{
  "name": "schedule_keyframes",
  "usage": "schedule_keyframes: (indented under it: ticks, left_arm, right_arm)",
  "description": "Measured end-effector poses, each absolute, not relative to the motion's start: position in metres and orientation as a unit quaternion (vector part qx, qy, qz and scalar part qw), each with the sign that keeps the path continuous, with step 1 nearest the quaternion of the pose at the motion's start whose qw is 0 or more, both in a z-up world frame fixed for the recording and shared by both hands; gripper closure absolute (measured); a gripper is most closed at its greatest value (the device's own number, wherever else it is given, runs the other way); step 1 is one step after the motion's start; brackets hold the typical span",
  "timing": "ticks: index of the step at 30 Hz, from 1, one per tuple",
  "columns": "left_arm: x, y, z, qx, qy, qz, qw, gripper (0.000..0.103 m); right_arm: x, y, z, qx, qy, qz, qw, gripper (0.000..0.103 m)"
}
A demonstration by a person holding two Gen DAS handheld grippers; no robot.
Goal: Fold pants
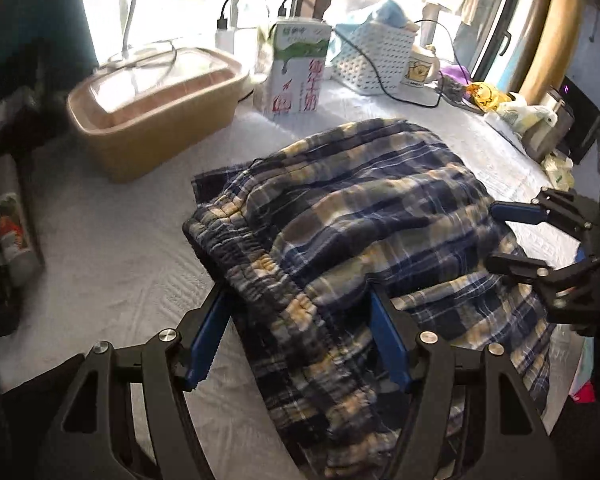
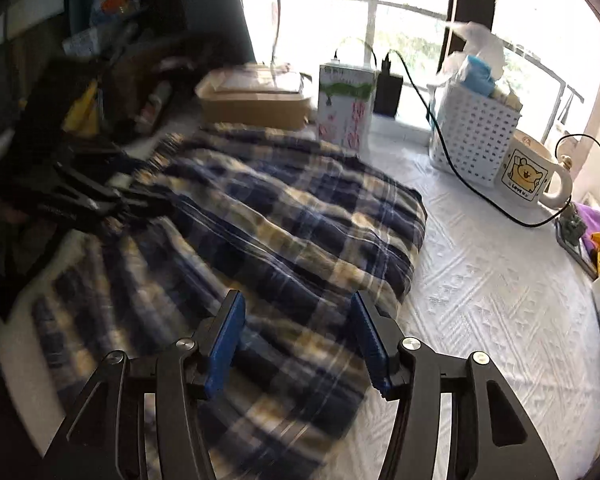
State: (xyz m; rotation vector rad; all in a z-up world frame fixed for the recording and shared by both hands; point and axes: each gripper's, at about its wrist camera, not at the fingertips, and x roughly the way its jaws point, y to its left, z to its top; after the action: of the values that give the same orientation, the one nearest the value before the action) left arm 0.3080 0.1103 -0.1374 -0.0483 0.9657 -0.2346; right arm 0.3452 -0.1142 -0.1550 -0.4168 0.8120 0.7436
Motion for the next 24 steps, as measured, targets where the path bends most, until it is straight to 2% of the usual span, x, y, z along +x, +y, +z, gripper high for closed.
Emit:
schedule_keyframes:
  ticks: [5,9,15,20,24]
  left_arm:
    - [0.321,0.121,-0.141,-0.040,0.473,-0.120,0.872,0.033]
    - [0.311,0.124,-0.121,-0.052,0.466,-0.112,0.876,0.033]
    - [0.279,0.132,-0.088,-0.047,0.433,-0.094,0.895,0.033]
    - [0.256,0.133,-0.087,-0.078,0.443,-0.079,0.890,0.033]
    - [0.219,0.119,-0.104,-0.088,0.460,-0.071,0.881,0.033]
  right_arm:
    - [0.373,-0.131,-0.169,-0.167,0.407,0.315,0.841,0.044]
    - [0.372,-0.147,-0.157,-0.138,0.404,0.295,0.855,0.043]
    - [0.305,-0.136,-0.138,-0.136,0.382,0.371,0.835,0.043]
    - [0.255,-0.104,-0.146,-0.135,0.395,0.451,0.789,0.042]
    - [0.233,-0.092,-0.161,-0.154,0.404,0.451,0.781,0.042]
